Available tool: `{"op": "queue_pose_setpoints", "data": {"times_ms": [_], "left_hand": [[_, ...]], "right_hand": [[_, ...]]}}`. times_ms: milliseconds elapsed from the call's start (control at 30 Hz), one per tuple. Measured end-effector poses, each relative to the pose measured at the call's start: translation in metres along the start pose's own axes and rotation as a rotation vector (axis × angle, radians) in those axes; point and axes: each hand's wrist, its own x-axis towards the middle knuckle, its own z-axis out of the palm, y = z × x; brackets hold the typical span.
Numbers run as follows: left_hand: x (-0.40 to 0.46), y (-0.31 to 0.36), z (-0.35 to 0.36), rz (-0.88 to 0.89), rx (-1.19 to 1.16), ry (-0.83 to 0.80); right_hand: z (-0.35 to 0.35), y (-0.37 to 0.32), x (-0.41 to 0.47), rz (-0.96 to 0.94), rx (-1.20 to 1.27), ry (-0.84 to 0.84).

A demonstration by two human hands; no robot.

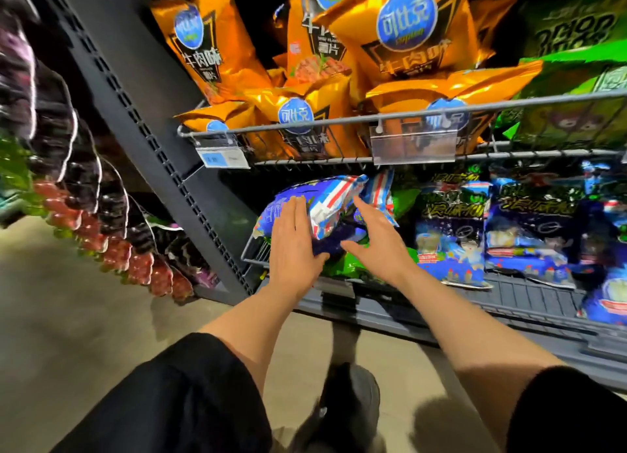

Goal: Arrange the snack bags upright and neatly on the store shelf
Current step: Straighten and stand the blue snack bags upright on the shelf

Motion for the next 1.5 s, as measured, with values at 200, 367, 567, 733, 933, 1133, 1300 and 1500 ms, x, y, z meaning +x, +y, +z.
{"op": "queue_pose_setpoints", "data": {"times_ms": [200,367,567,733,933,1133,1300,1500], "left_hand": [[0.033,-0.014,0.013,-0.079,-0.053,0.006],[0.027,-0.011,0.011,-0.089,-0.031,0.026],[0.021,0.001,-0.022,0.076,-0.046,0.125],[0.006,0.049,-0.052,0.165,-0.341,0.101],[0.016,0.099,-0.049,-0.027,-0.697,0.226],[0.022,0.133,0.013,-0.277,-0.957,0.069],[0.027,0.182,0.041,-0.330,-1.123,-0.044],[0.013,0.215,0.072,-0.436,-1.253,-0.401]], "right_hand": [[0.023,0.005,0.019,-0.048,0.115,0.006],[0.023,0.014,0.026,-0.035,0.141,-0.010],[0.002,0.011,0.013,-0.014,0.257,0.017],[-0.044,0.002,-0.006,0.105,0.430,0.026],[-0.092,0.017,-0.037,0.219,0.475,0.110],[-0.139,0.049,-0.070,0.328,0.646,0.263],[-0.164,0.074,-0.093,0.353,0.667,0.373],[-0.175,0.103,-0.111,0.328,0.342,0.564]]}}
